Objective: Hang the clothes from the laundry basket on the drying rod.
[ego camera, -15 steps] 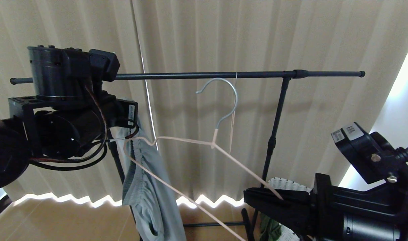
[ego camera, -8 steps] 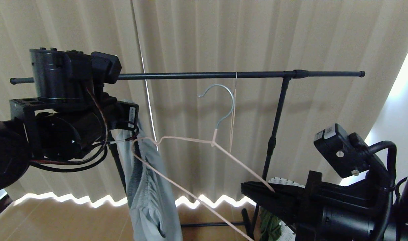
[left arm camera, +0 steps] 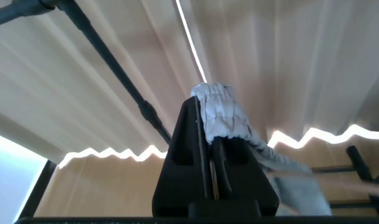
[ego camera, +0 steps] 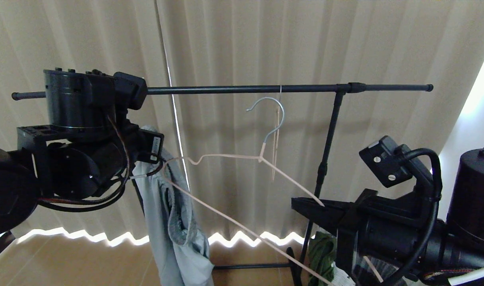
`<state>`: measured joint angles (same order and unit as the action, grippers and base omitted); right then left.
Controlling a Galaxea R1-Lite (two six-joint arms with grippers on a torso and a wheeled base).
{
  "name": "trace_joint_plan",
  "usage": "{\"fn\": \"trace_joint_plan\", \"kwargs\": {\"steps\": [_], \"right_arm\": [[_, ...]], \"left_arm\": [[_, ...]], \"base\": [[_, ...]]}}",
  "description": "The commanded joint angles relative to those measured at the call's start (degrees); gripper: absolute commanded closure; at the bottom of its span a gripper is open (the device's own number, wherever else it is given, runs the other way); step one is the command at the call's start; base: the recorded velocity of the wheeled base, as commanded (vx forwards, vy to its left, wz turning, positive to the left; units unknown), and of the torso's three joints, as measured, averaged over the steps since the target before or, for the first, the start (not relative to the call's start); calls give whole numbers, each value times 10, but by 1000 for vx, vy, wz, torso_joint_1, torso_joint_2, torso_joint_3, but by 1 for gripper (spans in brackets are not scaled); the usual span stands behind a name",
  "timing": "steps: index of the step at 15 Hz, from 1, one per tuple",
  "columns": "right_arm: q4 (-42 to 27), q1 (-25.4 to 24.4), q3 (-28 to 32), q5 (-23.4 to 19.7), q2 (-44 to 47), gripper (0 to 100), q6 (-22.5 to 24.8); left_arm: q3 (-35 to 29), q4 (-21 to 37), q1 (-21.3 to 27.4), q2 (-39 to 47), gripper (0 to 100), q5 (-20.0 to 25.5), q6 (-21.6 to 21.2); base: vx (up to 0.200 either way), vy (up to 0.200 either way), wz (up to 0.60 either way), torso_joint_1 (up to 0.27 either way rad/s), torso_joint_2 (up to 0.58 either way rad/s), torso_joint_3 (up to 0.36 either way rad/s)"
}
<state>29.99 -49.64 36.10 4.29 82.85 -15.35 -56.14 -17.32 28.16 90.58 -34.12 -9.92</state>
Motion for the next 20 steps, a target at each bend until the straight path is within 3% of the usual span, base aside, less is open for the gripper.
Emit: {"fn": "trace_joint_plan", "kwargs": {"steps": [1, 7, 16, 20], "right_arm": [[1, 4, 10, 0, 12, 100, 0], [13, 6, 13, 25, 14, 100, 0], [14, 6, 18, 21, 14, 100, -1], [47, -23, 13, 18, 35, 100, -4]], "left_arm": [[6, 0, 1, -1, 100, -4, -2], [11, -1, -3, -2, 100, -23, -4], [18, -3, 5, -4, 100, -23, -4], [2, -3, 13, -17, 100, -23, -4]], "base": [[0, 0, 0, 0, 0, 0], [0, 0, 0, 0, 0, 0], [0, 0, 0, 0, 0, 0], [0, 0, 0, 0, 0, 0]]}}
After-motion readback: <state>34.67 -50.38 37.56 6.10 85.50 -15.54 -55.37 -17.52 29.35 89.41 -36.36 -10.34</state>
